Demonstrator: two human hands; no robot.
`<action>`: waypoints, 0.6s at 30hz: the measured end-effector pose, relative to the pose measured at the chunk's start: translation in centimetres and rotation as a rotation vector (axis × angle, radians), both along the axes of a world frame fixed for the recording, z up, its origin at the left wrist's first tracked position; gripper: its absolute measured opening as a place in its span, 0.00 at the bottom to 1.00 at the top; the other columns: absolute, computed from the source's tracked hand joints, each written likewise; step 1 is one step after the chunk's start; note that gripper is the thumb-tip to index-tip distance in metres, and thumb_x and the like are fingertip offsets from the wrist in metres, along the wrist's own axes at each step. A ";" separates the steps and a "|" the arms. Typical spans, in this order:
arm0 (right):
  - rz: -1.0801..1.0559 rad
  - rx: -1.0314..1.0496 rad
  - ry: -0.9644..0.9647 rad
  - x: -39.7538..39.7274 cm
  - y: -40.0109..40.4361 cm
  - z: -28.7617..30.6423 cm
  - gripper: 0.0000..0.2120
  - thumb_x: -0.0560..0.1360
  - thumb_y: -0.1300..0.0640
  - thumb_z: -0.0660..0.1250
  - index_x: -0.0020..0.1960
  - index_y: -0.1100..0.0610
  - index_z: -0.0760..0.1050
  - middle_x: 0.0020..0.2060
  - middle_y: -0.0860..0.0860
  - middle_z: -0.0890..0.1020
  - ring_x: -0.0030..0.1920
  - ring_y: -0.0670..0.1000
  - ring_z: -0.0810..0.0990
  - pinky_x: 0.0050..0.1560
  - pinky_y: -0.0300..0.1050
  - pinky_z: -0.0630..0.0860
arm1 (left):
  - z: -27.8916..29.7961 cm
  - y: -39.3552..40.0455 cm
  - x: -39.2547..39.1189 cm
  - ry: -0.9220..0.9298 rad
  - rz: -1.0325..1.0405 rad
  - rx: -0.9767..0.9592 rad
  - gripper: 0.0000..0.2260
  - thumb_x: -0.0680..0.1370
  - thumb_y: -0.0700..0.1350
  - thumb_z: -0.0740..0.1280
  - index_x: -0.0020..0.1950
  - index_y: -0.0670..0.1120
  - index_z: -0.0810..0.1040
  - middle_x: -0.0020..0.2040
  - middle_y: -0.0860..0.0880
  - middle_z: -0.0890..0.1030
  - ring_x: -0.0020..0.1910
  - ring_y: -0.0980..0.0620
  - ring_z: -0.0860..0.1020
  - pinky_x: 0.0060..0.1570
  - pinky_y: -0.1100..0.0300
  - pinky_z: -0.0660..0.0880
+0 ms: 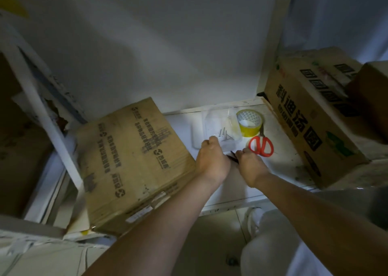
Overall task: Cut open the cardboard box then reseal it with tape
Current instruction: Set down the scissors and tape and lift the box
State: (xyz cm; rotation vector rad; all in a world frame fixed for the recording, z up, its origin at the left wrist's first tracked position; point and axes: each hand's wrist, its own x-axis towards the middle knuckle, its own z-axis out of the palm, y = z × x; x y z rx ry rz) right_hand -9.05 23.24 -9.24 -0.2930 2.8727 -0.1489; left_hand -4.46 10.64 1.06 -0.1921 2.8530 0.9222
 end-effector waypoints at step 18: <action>-0.594 -0.935 -0.517 4.6 -10.1 6.3 0.09 0.76 0.51 0.66 0.42 0.55 0.72 0.48 0.55 0.75 0.52 0.56 0.73 0.56 0.50 0.74 | 3.0 -15.7 9.2 -0.016 0.720 -0.152 0.24 0.79 0.51 0.61 0.72 0.46 0.59 0.77 0.38 0.53 0.77 0.37 0.51 0.73 0.38 0.54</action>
